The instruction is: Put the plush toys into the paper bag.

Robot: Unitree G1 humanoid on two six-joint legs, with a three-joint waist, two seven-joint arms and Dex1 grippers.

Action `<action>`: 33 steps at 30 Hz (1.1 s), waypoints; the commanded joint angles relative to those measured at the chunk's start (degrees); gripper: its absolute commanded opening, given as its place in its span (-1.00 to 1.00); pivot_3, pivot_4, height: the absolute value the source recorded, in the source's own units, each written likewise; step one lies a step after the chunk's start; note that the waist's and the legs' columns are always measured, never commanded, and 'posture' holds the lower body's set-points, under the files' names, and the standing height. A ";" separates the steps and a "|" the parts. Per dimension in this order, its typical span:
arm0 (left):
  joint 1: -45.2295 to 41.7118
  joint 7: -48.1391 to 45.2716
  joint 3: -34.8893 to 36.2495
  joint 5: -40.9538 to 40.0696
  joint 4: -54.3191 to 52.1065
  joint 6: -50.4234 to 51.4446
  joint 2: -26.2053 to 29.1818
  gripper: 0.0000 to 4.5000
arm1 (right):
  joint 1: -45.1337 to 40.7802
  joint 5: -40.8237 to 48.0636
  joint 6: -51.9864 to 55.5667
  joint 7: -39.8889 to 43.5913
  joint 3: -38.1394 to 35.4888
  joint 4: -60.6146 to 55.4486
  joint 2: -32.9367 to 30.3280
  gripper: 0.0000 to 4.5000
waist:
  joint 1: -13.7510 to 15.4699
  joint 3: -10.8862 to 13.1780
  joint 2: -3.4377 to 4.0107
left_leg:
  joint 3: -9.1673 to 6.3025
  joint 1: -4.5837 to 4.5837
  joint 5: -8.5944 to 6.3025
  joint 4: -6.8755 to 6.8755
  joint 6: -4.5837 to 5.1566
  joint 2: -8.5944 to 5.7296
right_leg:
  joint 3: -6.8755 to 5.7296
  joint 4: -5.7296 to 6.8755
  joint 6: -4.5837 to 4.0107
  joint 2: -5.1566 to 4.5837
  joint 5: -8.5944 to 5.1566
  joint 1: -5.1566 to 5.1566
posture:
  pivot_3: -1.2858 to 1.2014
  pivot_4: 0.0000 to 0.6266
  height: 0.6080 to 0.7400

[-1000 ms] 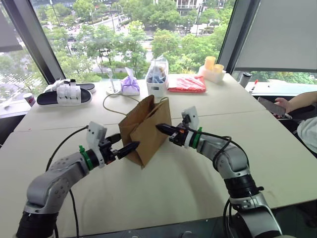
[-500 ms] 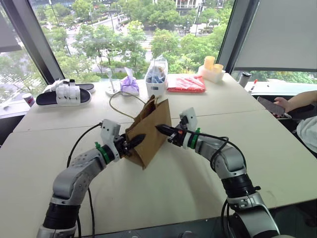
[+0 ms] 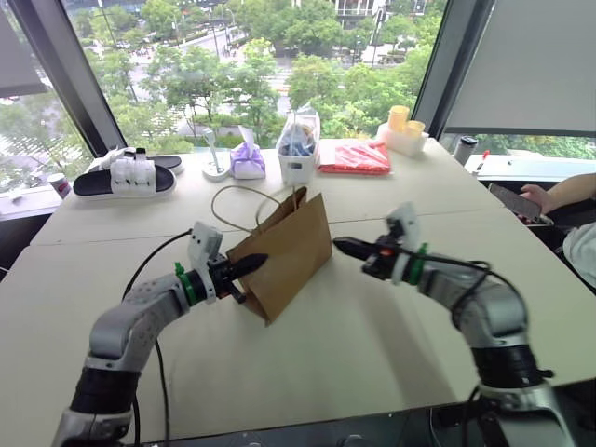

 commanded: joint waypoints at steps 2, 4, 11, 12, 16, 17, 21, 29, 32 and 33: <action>-10.19 -13.39 -2.45 -0.51 7.71 0.49 2.80 -0.98 | -2.00 8.06 3.40 -3.13 -11.90 -1.89 -2.79 -1.00 | -0.19 0.00 0.00 | 0.02 0.06 0.00 -0.01 0.00 0.03 | 0.01 0.04 0.00 0.02 0.00 0.00 | 0.03 -0.52 1.00; -15.50 -20.54 -5.18 1.50 13.86 -0.32 4.24 -0.98 | -0.23 7.87 3.97 -4.01 -13.49 -2.73 -4.87 -1.00 | -0.05 0.00 0.00 | -0.01 0.03 0.00 -0.01 0.00 0.03 | -0.03 0.06 0.00 0.04 0.00 0.00 | 0.03 -0.52 1.00; -27.83 -43.49 -15.25 12.07 34.31 -11.02 5.00 -0.98 | 10.42 10.29 7.28 -6.00 -16.49 -13.28 -9.08 -1.00 | -0.29 0.01 0.01 | 0.07 0.01 -0.08 -0.03 0.15 0.02 | 0.00 0.01 0.03 0.01 -0.02 0.00 | 0.03 -0.52 1.00; -29.11 -45.37 -16.06 13.28 37.05 -12.14 4.56 -0.98 | 11.59 10.60 7.57 -6.37 -17.29 -14.08 -9.55 -1.00 | -0.21 0.01 0.00 | 0.08 0.00 -0.08 -0.03 0.15 0.02 | 0.00 0.01 0.03 0.02 -0.02 -0.02 | 0.03 -0.52 1.00; -33.09 -47.04 -22.21 15.46 47.99 -20.12 3.32 -0.98 | 17.38 12.88 9.71 -8.40 -19.72 -19.69 -10.83 -1.00 | 0.00 0.02 -0.02 | 0.05 -0.01 -0.08 0.01 0.16 0.02 | -0.01 0.02 0.04 0.01 -0.03 -0.01 | 0.03 -0.52 1.00; -33.88 -47.04 -22.87 16.36 50.78 -22.05 2.71 -0.98 | 18.26 13.81 10.22 -8.83 -20.04 -20.83 -10.76 -1.00 | 0.03 0.03 -0.03 | 0.05 -0.01 -0.08 0.01 0.16 0.02 | 0.00 0.02 0.04 0.00 -0.03 -0.01 | 0.03 -0.52 1.00; -36.76 -47.04 -22.31 18.08 59.24 -25.50 1.61 -0.74 | 20.45 15.85 11.03 -9.32 -19.99 -23.20 -11.41 -1.00 | 0.08 0.03 -0.04 | 0.06 -0.02 -0.08 0.07 0.16 0.02 | 0.00 0.03 0.05 -0.01 -0.02 0.01 | 0.03 -0.52 1.00; -33.94 -46.94 -18.21 20.12 54.62 -29.70 6.76 0.91 | 20.80 13.68 8.68 -4.17 -13.81 -21.47 -15.99 -1.00 | -0.21 0.06 -0.08 | 0.05 -0.01 -0.10 0.08 0.18 0.03 | 0.00 0.05 0.07 0.00 -0.04 0.01 | 0.03 -0.52 1.00; -28.32 -46.01 -14.07 17.41 42.94 -23.67 11.10 0.91 | 19.78 10.10 4.92 -0.13 -9.36 -18.85 -18.45 -1.00 | -0.45 0.06 -0.07 | 0.06 0.00 -0.10 0.07 0.18 0.04 | 0.01 0.07 0.08 0.00 -0.04 0.01 | 0.03 -0.52 1.00; -25.83 -44.24 -12.02 16.56 38.06 -21.45 12.46 0.91 | 18.75 9.93 4.12 1.31 -8.39 -17.37 -18.72 -1.00 | -0.49 0.06 -0.07 | 0.06 0.01 -0.10 0.06 0.19 0.04 | 0.01 0.06 0.08 0.00 -0.04 0.00 | 0.03 -0.52 1.00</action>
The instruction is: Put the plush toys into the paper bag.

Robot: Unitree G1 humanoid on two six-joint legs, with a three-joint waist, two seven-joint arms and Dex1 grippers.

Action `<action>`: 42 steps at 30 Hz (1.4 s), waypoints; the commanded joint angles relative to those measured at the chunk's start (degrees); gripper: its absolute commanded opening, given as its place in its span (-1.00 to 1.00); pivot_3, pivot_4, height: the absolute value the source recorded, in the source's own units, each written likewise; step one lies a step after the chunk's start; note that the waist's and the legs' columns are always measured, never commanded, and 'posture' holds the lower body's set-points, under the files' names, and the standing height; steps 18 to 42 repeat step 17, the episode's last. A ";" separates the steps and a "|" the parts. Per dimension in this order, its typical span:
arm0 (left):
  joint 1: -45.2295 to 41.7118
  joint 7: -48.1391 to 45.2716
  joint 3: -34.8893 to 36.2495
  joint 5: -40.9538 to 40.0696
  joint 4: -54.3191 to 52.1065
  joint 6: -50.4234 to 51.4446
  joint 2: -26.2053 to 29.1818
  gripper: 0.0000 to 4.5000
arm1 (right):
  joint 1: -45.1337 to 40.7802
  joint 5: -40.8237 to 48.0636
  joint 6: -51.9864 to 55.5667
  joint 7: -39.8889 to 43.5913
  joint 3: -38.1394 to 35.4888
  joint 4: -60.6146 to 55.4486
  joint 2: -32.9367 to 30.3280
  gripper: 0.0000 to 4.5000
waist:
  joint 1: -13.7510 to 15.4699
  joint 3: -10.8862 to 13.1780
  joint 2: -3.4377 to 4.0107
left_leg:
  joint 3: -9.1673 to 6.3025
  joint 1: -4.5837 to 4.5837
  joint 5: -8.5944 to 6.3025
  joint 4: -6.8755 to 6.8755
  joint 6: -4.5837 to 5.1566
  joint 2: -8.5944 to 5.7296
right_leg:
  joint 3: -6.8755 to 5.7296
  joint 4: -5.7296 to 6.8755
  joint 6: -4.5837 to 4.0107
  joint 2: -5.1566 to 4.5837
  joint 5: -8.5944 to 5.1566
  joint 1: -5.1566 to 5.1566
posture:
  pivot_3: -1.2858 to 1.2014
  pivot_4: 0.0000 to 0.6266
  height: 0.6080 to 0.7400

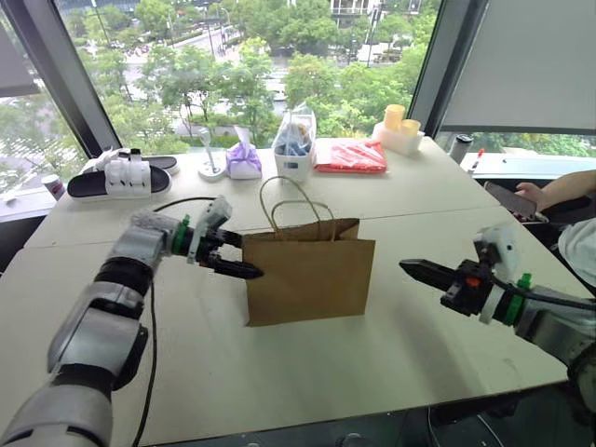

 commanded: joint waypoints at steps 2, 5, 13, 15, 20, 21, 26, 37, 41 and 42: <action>8.79 6.22 9.23 -5.63 -20.76 11.15 5.69 0.91 | -4.22 -2.60 -5.43 6.42 3.87 4.83 -1.72 -1.00 | -0.01 0.02 0.00 | -0.01 0.01 0.00 0.00 0.00 0.02 | 0.02 0.02 0.02 0.00 -0.01 0.00 | 0.03 -0.52 1.00; 13.24 10.21 12.69 -8.46 -30.05 17.93 7.08 0.91 | -5.29 -4.37 -7.57 8.76 5.45 7.15 -2.14 -1.00 | 0.59 0.04 -0.03 | -0.04 -0.01 0.00 0.03 0.00 0.04 | 0.00 0.04 0.02 -0.01 -0.01 0.00 | 0.03 -0.52 1.00; 22.33 16.83 18.90 -13.04 -45.11 25.97 9.88 0.91 | -7.41 -9.94 -12.08 12.50 10.11 10.92 -3.24 -1.00 | 0.55 0.06 -0.07 | -0.06 -0.01 0.00 0.07 -0.01 0.00 | -0.04 0.03 0.02 -0.05 -0.01 0.03 | 0.03 -0.52 1.00; 22.52 17.25 19.00 -13.34 -45.54 26.32 9.95 0.91 | -7.45 -10.15 -12.24 12.72 10.13 11.05 -3.16 -1.00 | 0.49 0.06 -0.07 | -0.05 0.00 0.00 0.07 -0.01 0.00 | -0.04 0.04 0.01 -0.05 -0.01 0.03 | 0.03 -0.52 1.00; 22.61 17.53 19.00 -13.56 -45.76 26.48 10.03 0.91 | -7.47 -10.30 -12.31 12.87 10.11 11.11 -3.09 -1.00 | 0.48 0.06 -0.07 | -0.03 0.01 0.00 0.06 -0.01 0.00 | -0.03 0.03 0.01 -0.05 -0.01 0.03 | 0.03 -0.52 1.00; 22.61 17.53 19.00 -13.56 -45.76 26.48 10.03 0.91 | -7.47 -10.30 -12.31 12.87 10.11 11.11 -3.09 -1.00 | 0.48 0.06 -0.07 | -0.03 0.01 0.00 0.06 -0.01 0.00 | -0.03 0.03 0.01 -0.05 -0.01 0.03 | 0.03 -0.52 1.00; 22.61 17.53 19.00 -13.56 -45.76 26.48 10.03 0.91 | -7.47 -10.30 -12.31 12.87 10.11 11.11 -3.09 -1.00 | 0.48 0.06 -0.07 | -0.03 0.01 0.00 0.06 -0.01 0.00 | -0.03 0.03 0.01 -0.05 -0.01 0.03 | 0.03 -0.52 1.00; 22.61 17.53 19.00 -13.56 -45.76 26.48 10.03 0.91 | -7.47 -10.30 -12.31 12.87 10.11 11.11 -3.09 -1.00 | 0.48 0.06 -0.07 | -0.03 0.01 0.00 0.06 -0.01 0.00 | -0.03 0.03 0.01 -0.05 -0.01 0.03 | 0.03 -0.52 1.00; 22.61 17.53 19.00 -13.56 -45.76 26.48 10.03 0.91 | -7.47 -10.30 -12.31 12.87 10.11 11.11 -3.09 -1.00 | 0.48 0.06 -0.07 | -0.03 0.01 0.00 0.06 -0.01 0.00 | -0.03 0.03 0.01 -0.05 -0.01 0.03 | 0.03 -0.52 1.00; 22.61 17.53 19.00 -13.56 -45.76 26.48 10.03 0.91 | -7.47 -10.30 -12.31 12.87 10.11 11.11 -3.09 -1.00 | 0.48 0.06 -0.07 | -0.03 0.01 0.00 0.06 -0.01 0.00 | -0.03 0.03 0.01 -0.05 -0.01 0.03 | 0.03 -0.52 1.00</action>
